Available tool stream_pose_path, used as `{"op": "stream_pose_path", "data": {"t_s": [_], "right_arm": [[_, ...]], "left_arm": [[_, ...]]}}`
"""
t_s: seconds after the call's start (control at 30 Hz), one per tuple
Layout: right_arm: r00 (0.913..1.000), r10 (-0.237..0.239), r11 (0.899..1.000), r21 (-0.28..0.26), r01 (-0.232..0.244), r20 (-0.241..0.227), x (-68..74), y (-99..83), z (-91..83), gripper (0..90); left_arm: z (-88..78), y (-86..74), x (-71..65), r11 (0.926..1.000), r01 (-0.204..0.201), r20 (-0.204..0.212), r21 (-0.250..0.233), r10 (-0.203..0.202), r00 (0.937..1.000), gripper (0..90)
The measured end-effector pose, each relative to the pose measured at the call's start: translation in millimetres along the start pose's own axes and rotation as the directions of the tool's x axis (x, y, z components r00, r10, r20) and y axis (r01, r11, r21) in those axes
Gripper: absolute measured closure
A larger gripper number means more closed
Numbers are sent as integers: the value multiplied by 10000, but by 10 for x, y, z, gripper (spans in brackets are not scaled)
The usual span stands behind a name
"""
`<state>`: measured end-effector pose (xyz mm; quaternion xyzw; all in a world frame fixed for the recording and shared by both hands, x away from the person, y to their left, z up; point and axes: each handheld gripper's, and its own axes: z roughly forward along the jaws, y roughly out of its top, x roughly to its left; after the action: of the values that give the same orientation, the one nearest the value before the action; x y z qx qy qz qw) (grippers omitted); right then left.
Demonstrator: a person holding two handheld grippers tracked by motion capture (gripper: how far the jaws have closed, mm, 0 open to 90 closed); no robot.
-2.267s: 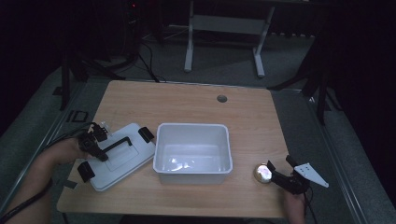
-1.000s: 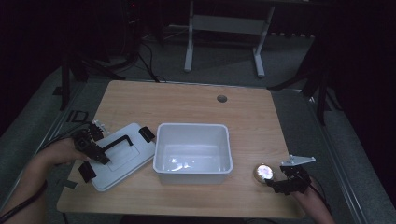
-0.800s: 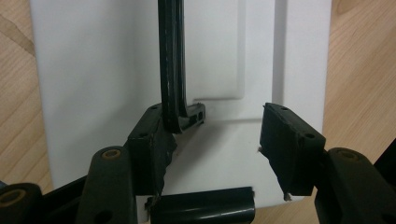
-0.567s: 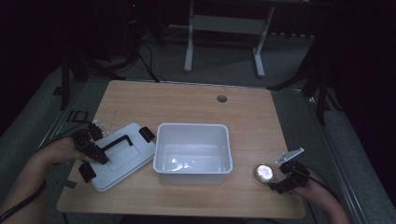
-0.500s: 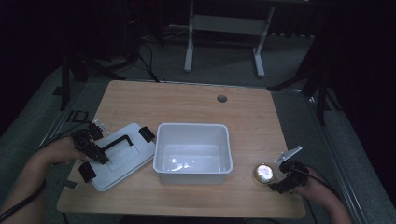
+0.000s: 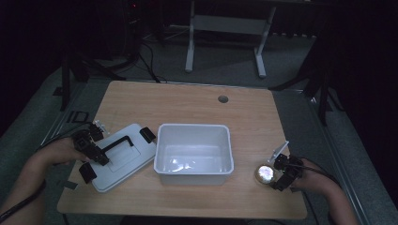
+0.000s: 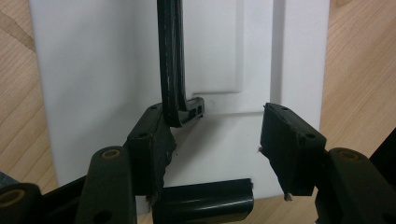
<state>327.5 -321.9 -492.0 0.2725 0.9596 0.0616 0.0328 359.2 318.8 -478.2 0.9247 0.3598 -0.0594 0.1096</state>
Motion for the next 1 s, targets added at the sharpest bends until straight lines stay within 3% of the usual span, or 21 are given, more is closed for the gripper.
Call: {"op": "stream_pose_path", "data": {"t_s": [0.33,0.6,0.9,1.0], "right_arm": [[9993,-292,9989,363,300,-242,-6,167,111,131],[9994,-309,9978,581,318,-163,-40,282,233,128],[9985,-464,9973,552,480,-307,-47,397,310,149],[9971,-661,9940,847,690,-369,-26,422,350,164]], "left_arm": [[10,-18,22,10000,68,29,-66,-68,10000,423],[32,8,23,10000,-26,61,28,26,10000,422],[43,8,19,10000,-69,68,26,69,10000,415],[32,5,15,10000,-85,52,-17,85,10000,415]]}}
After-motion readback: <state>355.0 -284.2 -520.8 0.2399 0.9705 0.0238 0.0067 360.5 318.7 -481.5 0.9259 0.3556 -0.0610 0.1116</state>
